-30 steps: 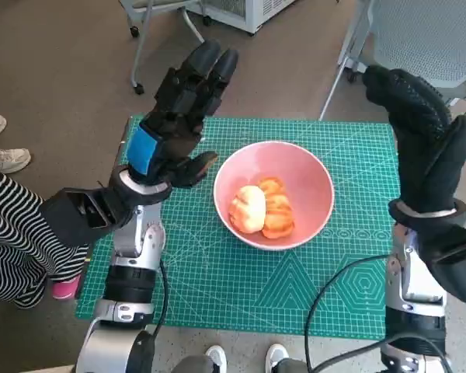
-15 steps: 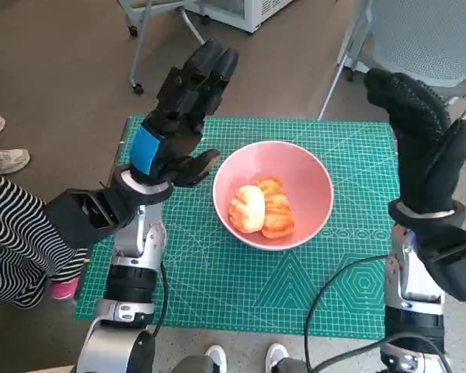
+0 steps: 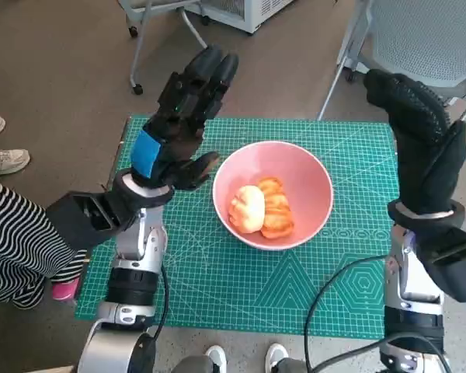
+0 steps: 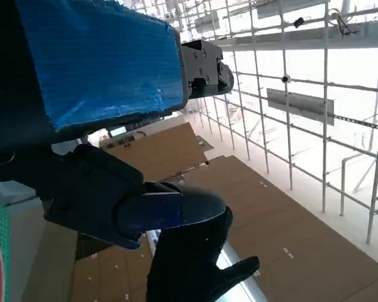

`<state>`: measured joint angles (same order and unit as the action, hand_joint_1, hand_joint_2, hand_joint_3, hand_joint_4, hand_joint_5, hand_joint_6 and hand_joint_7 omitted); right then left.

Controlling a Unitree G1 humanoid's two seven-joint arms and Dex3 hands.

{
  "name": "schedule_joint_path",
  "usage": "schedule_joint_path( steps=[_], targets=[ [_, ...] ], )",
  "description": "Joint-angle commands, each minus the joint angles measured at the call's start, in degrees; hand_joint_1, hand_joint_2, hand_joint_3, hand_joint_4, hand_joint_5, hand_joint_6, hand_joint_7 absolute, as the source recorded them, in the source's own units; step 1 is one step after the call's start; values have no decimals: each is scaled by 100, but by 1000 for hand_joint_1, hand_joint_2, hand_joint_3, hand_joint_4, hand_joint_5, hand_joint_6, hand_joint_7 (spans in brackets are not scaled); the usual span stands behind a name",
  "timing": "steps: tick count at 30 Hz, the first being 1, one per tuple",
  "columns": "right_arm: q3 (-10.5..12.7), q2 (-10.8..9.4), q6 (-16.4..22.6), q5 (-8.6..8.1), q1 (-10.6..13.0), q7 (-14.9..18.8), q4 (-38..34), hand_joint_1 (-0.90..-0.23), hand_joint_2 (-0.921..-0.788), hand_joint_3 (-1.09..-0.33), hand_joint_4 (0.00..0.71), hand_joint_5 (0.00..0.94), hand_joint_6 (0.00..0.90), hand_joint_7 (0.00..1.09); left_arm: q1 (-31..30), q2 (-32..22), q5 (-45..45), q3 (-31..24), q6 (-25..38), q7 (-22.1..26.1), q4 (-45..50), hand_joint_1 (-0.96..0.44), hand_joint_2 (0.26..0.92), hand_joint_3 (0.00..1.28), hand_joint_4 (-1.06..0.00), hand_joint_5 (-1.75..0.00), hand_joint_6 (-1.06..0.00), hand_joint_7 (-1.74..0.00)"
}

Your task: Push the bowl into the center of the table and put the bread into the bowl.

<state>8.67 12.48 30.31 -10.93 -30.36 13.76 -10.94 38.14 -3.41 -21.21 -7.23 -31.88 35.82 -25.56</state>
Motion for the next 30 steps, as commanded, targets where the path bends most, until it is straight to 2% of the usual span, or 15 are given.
schedule_joint_path(
  steps=[1, 23, 30],
  targets=[
    [-29, -49, -66, 63, 25, -44, 6, -702, -921, -680, 214, 11, 58, 571, -107, 37, -61, 31, -3, 10, 176, -697, 921, 494, -38, -38, 1, -265],
    [-167, -77, -135, 141, -49, -29, -12, -690, -921, -678, 215, 7, 44, 557, -398, 10, -31, 43, 17, -16, 469, -707, 921, 495, -21, -37, 1, -247],
    [-190, -58, -116, 193, -98, -2, -103, -679, -921, -681, 214, 6, 43, 558, -486, -3, -18, 58, 41, -25, 557, -664, 921, 482, -23, -42, 1, -250]
  ],
)
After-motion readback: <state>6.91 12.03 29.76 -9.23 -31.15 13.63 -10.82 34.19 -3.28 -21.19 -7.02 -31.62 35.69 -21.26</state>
